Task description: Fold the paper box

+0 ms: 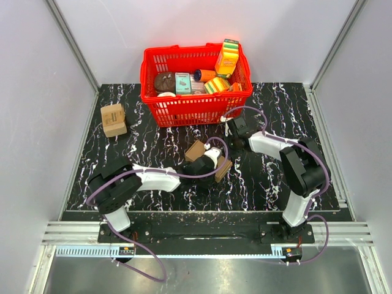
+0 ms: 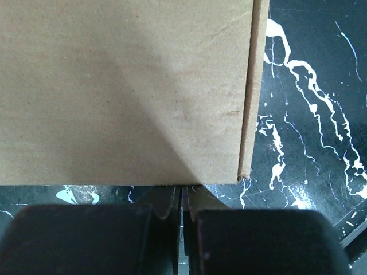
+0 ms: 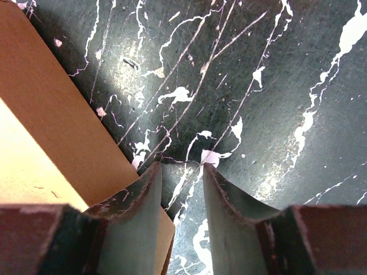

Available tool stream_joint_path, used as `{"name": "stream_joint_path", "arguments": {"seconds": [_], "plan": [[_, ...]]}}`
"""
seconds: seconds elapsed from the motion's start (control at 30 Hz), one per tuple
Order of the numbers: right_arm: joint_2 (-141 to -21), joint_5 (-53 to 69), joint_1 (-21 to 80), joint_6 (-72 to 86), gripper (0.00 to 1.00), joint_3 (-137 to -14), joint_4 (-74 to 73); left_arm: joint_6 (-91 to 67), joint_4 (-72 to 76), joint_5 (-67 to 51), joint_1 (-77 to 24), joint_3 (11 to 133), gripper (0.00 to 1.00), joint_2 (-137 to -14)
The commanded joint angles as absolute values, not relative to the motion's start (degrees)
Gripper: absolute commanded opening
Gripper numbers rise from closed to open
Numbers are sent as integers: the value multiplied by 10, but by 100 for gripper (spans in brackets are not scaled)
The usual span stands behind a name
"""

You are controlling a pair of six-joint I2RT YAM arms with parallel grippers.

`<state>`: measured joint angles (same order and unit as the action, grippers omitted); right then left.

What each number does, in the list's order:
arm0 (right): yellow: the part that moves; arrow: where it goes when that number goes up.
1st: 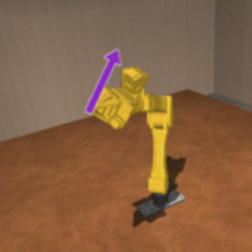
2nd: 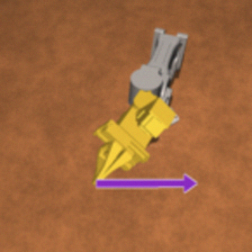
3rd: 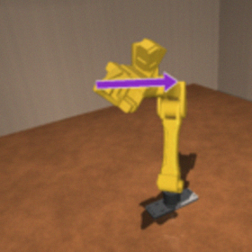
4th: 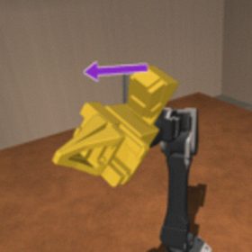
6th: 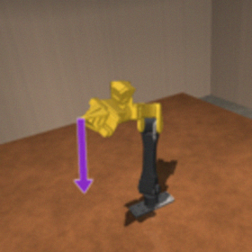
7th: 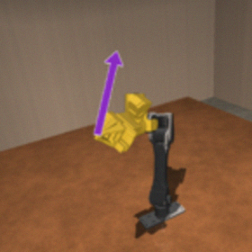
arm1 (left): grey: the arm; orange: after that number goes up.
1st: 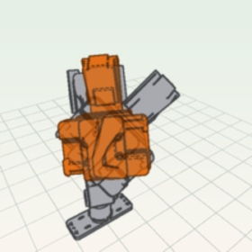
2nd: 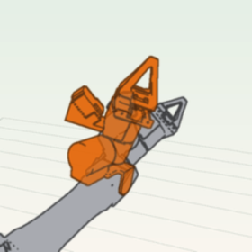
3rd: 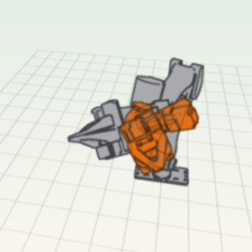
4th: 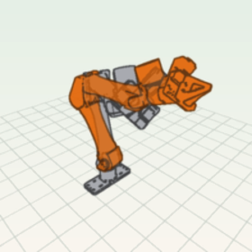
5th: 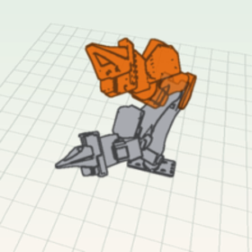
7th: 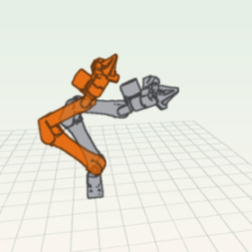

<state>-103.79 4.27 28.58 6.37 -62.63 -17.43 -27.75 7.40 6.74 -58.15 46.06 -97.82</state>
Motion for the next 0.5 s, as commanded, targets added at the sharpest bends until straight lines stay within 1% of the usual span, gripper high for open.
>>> {"name": "stream_joint_path", "arguments": {"seconds": [0.0, 0.07, 0.13, 0.33, 0.47], "plan": [[-1008, 104, 293, 96, 40, -608, -190, -298, 118, 75, -580, 478, 0, -998], [-1007, 125, 293, 109, 39, -598, -186, -303, 117, 79, -581, 478, 0, -996], [-1000, 114, 293, 120, 39, -591, -178, -304, 115, 78, -581, 476, 0, -990], [-992, 26, 289, 113, 50, -607, -180, -306, 95, 68, -584, 435, 0, -934], [-1012, 11, 283, 89, 53, -646, -175, -325, 92, 90, -585, 353, 5, -865]]}}
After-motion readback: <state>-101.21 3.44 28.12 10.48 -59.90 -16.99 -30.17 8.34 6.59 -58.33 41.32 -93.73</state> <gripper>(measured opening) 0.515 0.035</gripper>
